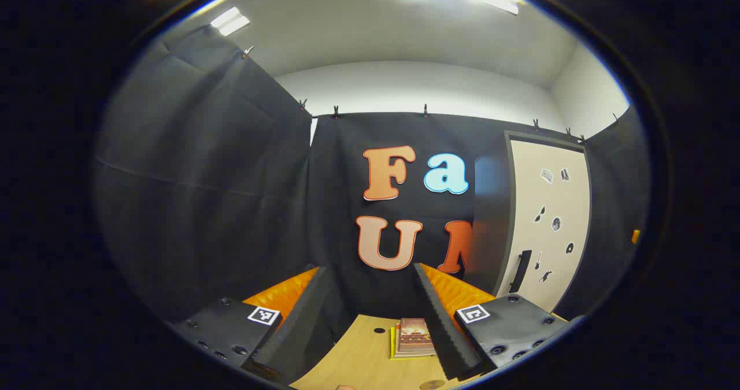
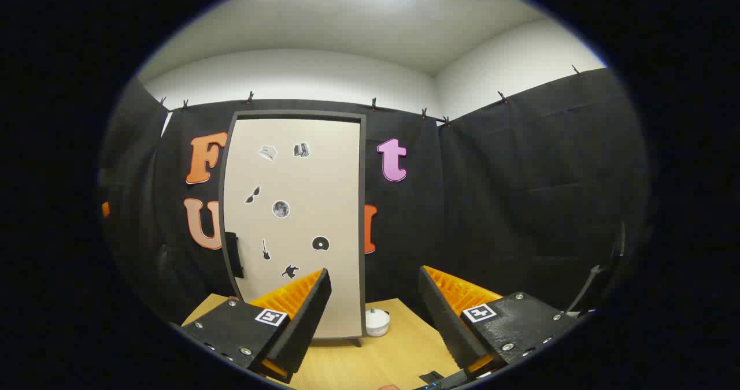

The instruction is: Open the cabinet door with the right hand, grasp the bottle in the cabinet with the left hand and place it on the coaster, then close the cabinet door with the right hand.

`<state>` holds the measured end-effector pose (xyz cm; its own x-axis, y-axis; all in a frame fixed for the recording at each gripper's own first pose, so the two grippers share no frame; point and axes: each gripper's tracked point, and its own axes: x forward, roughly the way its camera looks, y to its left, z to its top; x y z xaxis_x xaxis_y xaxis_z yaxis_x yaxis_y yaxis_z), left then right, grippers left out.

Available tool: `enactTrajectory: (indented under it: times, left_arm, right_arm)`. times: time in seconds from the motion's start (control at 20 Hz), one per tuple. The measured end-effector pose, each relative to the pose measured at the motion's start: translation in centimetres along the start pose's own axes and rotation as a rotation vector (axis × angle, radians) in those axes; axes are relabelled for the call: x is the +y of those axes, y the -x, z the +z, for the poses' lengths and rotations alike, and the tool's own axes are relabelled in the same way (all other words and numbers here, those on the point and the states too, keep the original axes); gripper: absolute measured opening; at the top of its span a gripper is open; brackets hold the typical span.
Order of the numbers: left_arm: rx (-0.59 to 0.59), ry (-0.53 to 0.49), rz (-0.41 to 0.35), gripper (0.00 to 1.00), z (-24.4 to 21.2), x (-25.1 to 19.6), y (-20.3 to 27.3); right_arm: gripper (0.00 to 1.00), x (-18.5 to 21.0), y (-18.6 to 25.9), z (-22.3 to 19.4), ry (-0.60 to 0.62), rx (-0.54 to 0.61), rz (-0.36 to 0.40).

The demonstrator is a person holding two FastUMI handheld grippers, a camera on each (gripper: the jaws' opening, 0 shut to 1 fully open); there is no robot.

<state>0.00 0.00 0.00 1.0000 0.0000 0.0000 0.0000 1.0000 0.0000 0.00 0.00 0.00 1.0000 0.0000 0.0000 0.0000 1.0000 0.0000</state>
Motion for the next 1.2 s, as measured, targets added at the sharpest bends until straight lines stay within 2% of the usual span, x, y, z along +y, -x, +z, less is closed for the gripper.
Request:
enactTrajectory:
  times: [0.05, 0.2, 0.45, 0.5, 0.55, 0.7, 0.75, 0.85, 0.95, 1.0, 1.2]
  left_arm:
    - [-0.005, -0.010, 0.016, 0.95, 0.0, 0.1, 0.6]
    - [-0.025, -0.005, 0.050, 0.93, 0.4, -0.5, 2.0]
    - [-0.001, 0.038, 0.029, 0.94, -0.6, -1.8, 2.5]
    - [0.009, 0.039, 0.039, 0.93, -0.8, -1.4, 2.4]
    - [0.021, 0.038, 0.046, 0.93, -1.0, -1.2, 2.4]
    - [0.001, 0.042, 0.025, 0.98, -0.5, -1.7, 2.3]
    - [-0.007, 0.040, 0.019, 0.93, -0.2, -1.7, 2.1]
    - [-0.010, 0.030, 0.010, 0.95, 0.3, -1.5, 1.5]
    - [-0.013, 0.024, -0.004, 0.98, 0.7, -1.3, 0.9]
    - [-0.015, 0.020, -0.012, 0.95, 0.9, -1.4, 0.7]
    - [-0.039, -0.014, -0.044, 0.95, 1.7, -1.7, -0.1]
  right_arm:
    - [0.95, -0.4, 0.0, 0.1, -0.006, 0.000, 0.004]
    - [0.95, -1.2, -0.4, -0.3, -0.008, 0.011, 0.027]
    - [0.95, -1.7, -1.3, -1.3, -0.006, 0.051, 0.023]
    - [1.00, -1.7, -1.4, -1.4, 0.005, 0.052, 0.019]
    - [0.95, -1.5, -1.5, -1.3, 0.011, 0.049, 0.017]
    - [0.95, -0.4, -1.7, -1.1, -0.003, 0.051, 0.032]
    - [0.95, -0.2, -1.7, -0.9, -0.002, 0.047, 0.026]
    - [0.95, 0.4, -1.6, -0.7, -0.001, 0.038, 0.019]
    - [0.95, 1.9, -2.0, -0.9, -0.010, 0.039, 0.025]
    - [0.95, 2.7, -2.2, -1.0, -0.016, 0.042, 0.031]
    - [0.95, 6.8, -3.6, -2.1, -0.046, 0.064, 0.072]
